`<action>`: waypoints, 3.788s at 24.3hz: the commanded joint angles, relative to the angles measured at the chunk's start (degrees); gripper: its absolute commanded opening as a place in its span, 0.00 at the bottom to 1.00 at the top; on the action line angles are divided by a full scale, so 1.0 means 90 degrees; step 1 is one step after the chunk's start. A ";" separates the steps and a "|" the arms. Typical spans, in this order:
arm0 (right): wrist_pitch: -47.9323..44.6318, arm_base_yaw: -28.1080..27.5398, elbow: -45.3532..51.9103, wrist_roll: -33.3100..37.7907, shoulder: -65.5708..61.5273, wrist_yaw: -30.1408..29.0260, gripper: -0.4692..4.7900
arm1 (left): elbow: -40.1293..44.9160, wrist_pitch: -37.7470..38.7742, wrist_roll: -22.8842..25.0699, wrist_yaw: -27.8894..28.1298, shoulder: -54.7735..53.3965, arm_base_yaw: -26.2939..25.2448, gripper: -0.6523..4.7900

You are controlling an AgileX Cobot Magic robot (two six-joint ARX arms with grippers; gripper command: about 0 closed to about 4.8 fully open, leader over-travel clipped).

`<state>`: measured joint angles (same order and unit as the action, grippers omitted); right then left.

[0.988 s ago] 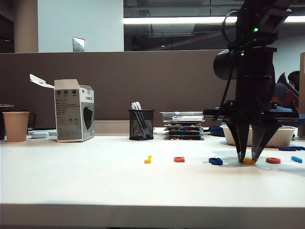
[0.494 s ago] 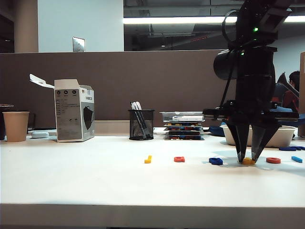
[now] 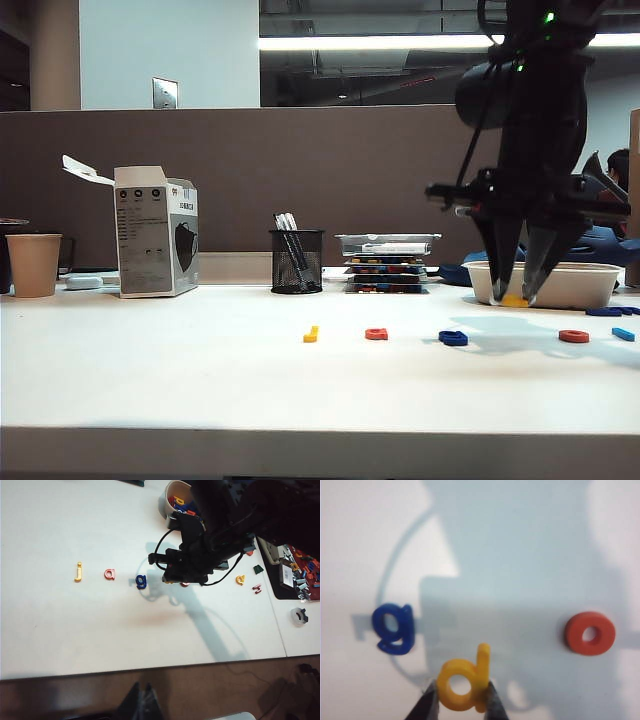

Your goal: Select the appropriate letters from the row of letter magnets placed on the table to arrange into the word "dog".

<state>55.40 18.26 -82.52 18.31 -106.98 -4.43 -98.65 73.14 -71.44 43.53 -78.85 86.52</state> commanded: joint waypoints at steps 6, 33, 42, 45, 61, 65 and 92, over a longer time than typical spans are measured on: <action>0.0306 0.0566 -0.0019 0.0243 0.0104 -0.0236 0.19 | -0.0012 0.0005 0.0032 0.0022 0.0010 0.0005 0.11; -0.0233 0.2178 -0.0012 0.1639 -0.0491 -0.0134 0.19 | -0.0012 0.0005 0.0032 0.0019 0.0005 0.0005 0.11; -0.0092 0.2229 -0.0015 0.1836 -0.0726 0.0005 0.34 | -0.0012 0.0005 0.0032 0.0022 0.0002 0.0005 0.11; -0.0085 0.2229 -0.0019 0.1851 -0.0724 0.0000 0.40 | -0.0012 0.0005 0.0032 0.0022 0.0002 0.0005 0.11; -0.0131 0.2174 -0.0070 0.1817 -0.0566 -0.0032 0.43 | -0.0012 0.0002 0.0032 0.0022 0.0002 0.0005 0.11; -0.0192 0.2171 -0.0073 0.1775 -0.0340 -0.0022 0.43 | -0.0012 0.0005 0.0034 0.0022 0.0002 0.0005 0.11; 0.1032 0.0046 -0.0986 -0.0068 0.0056 0.0952 0.43 | -0.0012 0.0005 0.0034 0.0019 0.0002 0.0005 0.11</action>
<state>64.47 19.20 -91.15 18.06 -106.85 3.68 -98.65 73.14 -71.44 43.53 -78.91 86.52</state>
